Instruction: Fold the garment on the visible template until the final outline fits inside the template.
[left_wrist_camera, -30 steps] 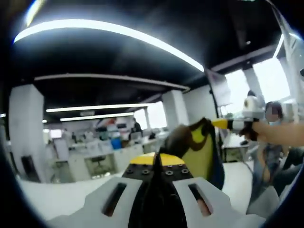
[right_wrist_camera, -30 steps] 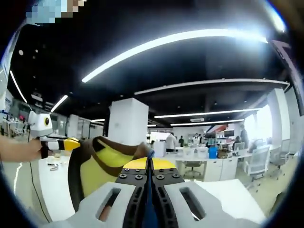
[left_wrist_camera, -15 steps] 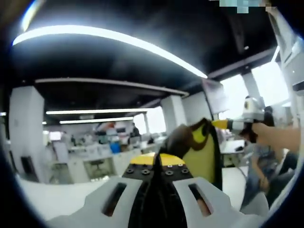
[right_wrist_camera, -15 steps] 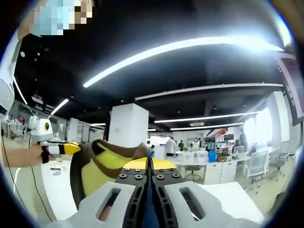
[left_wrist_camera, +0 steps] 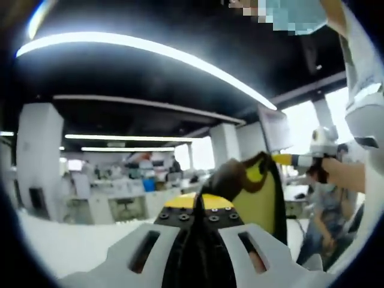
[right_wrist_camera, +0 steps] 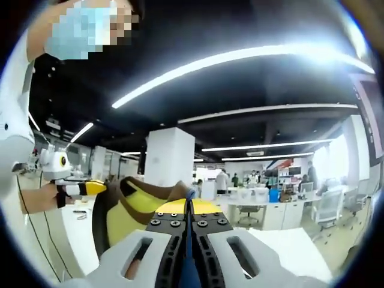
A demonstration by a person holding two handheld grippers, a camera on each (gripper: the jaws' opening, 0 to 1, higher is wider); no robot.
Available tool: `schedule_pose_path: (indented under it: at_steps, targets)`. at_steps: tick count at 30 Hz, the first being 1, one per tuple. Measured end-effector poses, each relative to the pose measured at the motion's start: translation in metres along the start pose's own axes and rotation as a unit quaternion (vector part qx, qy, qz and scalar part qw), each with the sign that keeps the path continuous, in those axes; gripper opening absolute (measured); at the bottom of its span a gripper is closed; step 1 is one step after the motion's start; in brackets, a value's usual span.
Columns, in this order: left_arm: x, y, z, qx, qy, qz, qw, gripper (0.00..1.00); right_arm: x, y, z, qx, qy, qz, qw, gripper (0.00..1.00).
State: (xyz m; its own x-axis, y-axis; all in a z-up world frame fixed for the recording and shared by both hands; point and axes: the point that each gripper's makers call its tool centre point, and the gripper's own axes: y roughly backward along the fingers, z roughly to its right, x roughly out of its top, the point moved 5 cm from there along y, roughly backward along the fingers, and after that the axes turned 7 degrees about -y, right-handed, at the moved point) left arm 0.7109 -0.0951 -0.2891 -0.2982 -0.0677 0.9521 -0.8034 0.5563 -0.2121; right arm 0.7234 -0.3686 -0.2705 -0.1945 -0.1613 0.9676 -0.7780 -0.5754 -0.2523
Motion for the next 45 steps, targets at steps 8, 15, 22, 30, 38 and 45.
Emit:
schedule_pose_path:
  at_steps: [8,15,22,30,38,45]
  targets:
    - [0.002,0.019,0.012,0.0,0.02,-0.03,0.9993,0.0,0.001,0.015,-0.014,0.008,-0.007,-0.036,0.9993,0.01]
    - [-0.01,0.022,0.013,0.011,0.036,-0.05,0.9981,0.0,-0.01,0.018,-0.017,0.003,-0.024,-0.046,0.9987,0.01]
    - [-0.036,0.013,0.008,0.021,0.042,-0.074,0.9962,0.0,-0.038,0.006,-0.008,0.004,-0.026,-0.052,0.9983,0.01]
    - [-0.078,-0.008,-0.004,0.028,0.055,-0.086,0.9944,0.0,-0.082,-0.019,0.01,0.003,-0.042,-0.073,0.9964,0.01]
    - [-0.1,-0.02,-0.017,0.041,0.061,-0.093,0.993,0.0,-0.105,-0.041,0.03,-0.008,-0.052,-0.07,0.9962,0.01]
    - [-0.089,-0.021,-0.012,0.03,0.04,-0.088,0.9949,0.0,-0.094,-0.035,0.029,-0.01,-0.055,-0.06,0.9966,0.01]
